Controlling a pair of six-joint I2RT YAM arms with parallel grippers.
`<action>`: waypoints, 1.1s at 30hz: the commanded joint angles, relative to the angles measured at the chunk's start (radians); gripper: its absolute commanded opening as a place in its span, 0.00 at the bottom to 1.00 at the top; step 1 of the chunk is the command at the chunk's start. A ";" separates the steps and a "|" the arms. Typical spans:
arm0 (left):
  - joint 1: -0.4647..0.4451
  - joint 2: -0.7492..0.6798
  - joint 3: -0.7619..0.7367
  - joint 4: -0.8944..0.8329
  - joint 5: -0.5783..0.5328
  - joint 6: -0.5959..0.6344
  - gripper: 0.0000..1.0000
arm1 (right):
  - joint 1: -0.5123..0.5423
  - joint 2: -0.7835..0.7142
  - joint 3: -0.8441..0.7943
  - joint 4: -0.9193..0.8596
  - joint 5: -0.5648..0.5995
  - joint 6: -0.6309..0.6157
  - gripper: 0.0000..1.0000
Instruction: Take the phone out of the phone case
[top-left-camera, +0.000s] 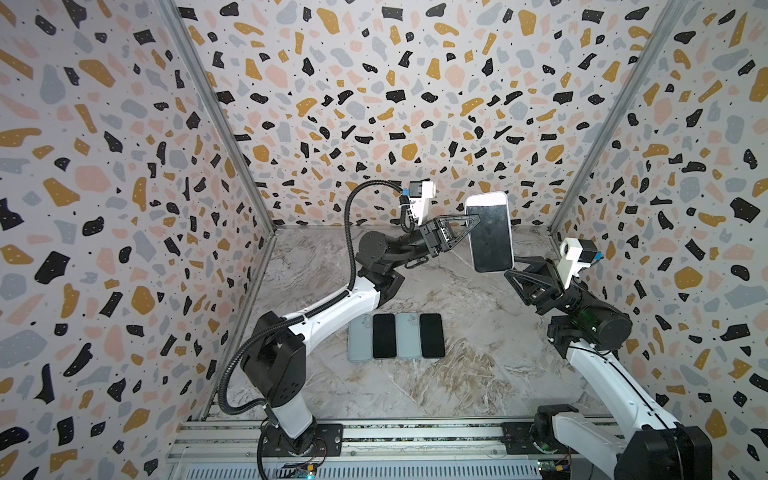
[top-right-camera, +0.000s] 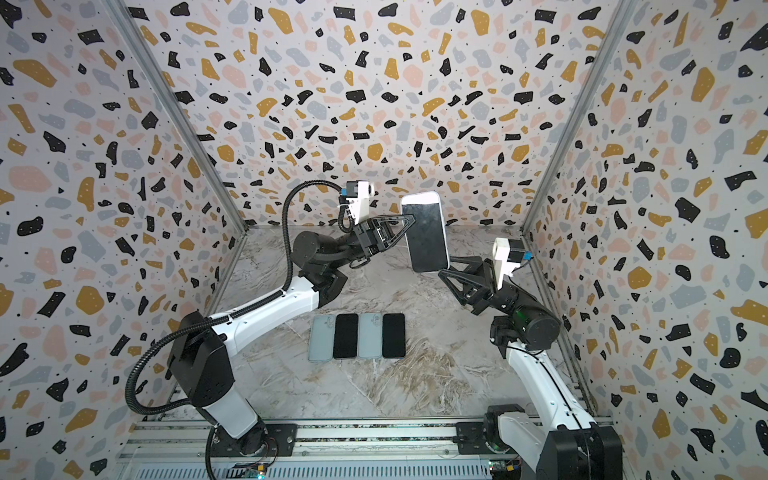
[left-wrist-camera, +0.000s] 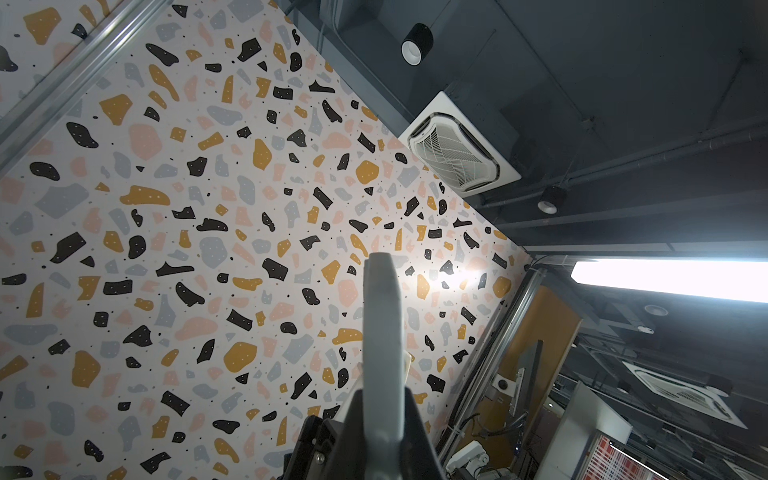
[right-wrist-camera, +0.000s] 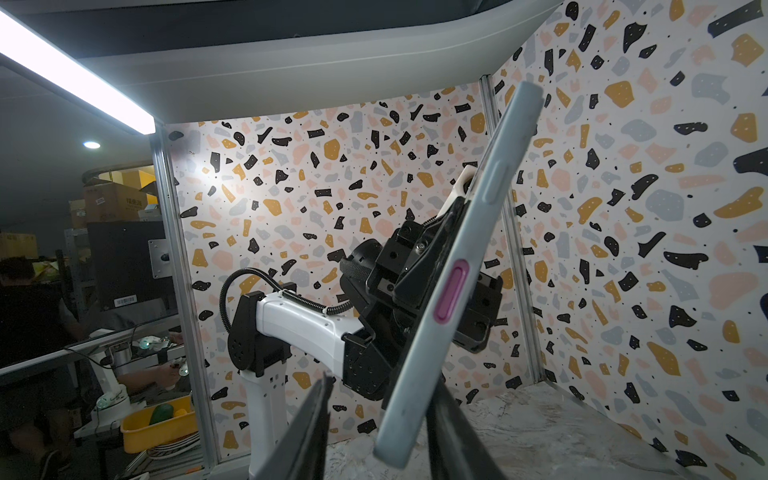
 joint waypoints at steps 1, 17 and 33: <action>0.017 -0.042 -0.008 0.071 -0.026 0.010 0.00 | 0.000 -0.007 0.023 0.088 0.001 0.015 0.38; 0.033 -0.052 -0.023 0.102 -0.018 -0.019 0.00 | -0.008 0.044 0.022 0.174 0.002 0.075 0.27; 0.028 -0.042 0.006 0.210 -0.007 -0.141 0.00 | -0.007 0.144 0.029 0.318 0.020 0.125 0.06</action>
